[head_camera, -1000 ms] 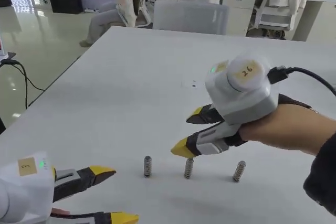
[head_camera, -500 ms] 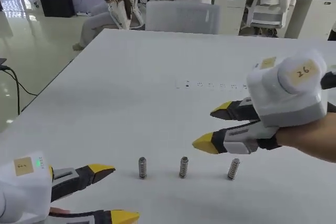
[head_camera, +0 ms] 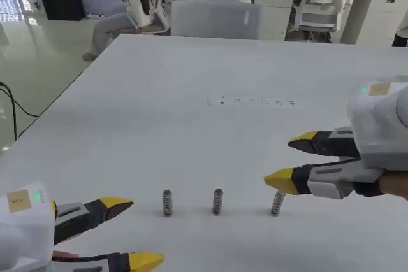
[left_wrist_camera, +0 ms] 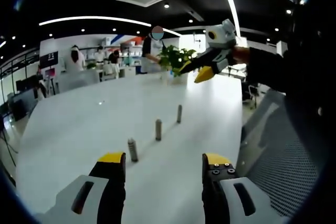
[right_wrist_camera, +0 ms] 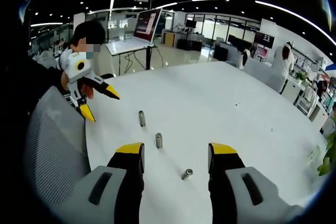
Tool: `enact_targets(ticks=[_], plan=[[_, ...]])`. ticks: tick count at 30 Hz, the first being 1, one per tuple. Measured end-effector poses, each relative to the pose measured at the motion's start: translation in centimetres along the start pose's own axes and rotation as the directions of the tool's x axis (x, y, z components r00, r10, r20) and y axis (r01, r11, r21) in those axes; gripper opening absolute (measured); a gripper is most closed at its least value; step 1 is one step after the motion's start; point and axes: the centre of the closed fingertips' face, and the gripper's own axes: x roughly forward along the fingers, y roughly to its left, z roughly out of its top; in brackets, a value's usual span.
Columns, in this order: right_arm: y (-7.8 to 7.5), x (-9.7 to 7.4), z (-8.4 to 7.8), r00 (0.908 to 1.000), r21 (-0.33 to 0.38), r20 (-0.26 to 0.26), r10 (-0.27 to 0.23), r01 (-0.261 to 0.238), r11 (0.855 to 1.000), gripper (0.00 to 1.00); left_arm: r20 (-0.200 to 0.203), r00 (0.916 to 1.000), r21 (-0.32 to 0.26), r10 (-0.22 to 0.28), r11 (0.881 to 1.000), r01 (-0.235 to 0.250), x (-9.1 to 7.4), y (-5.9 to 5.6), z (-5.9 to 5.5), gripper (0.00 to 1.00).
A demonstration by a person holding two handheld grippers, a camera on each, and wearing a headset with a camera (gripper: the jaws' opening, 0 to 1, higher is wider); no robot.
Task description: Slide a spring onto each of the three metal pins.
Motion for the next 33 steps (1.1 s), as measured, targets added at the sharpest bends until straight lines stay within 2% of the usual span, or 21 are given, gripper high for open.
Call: enact_targets(ticks=[8, 14, 20, 33], plan=[[-0.5, -1.2, -2.1, 0.9996, 0.042, 0.005, -0.027, 0.026, 0.999, 0.49, 0.003, 1.0000, 0.003, 0.001, 1.000, -0.001, 0.0, 0.1, 0.3, 0.54], [-0.8, -1.5, -3.7, 0.9994, 0.075, 0.004, -0.034, 0.034, 0.997, 0.50, 0.006, 1.0000, 0.002, 0.006, 1.000, -0.006, 0.0, 0.1, 0.4, 0.54], [-0.7, -1.3, -5.1, 0.9996, 0.100, 0.011, -0.027, 0.026, 0.995, 0.52, 0.006, 0.9999, -0.004, 0.014, 1.000, -0.014, -0.1, 0.2, 0.1, 0.54], [0.0, -0.2, -8.1, 1.0000, 0.130, -0.009, 0.001, 0.001, 0.992, 0.53, 0.001, 0.9998, -0.024, 0.020, 1.000, -0.020, 0.1, 0.6, -0.6, 0.55]])
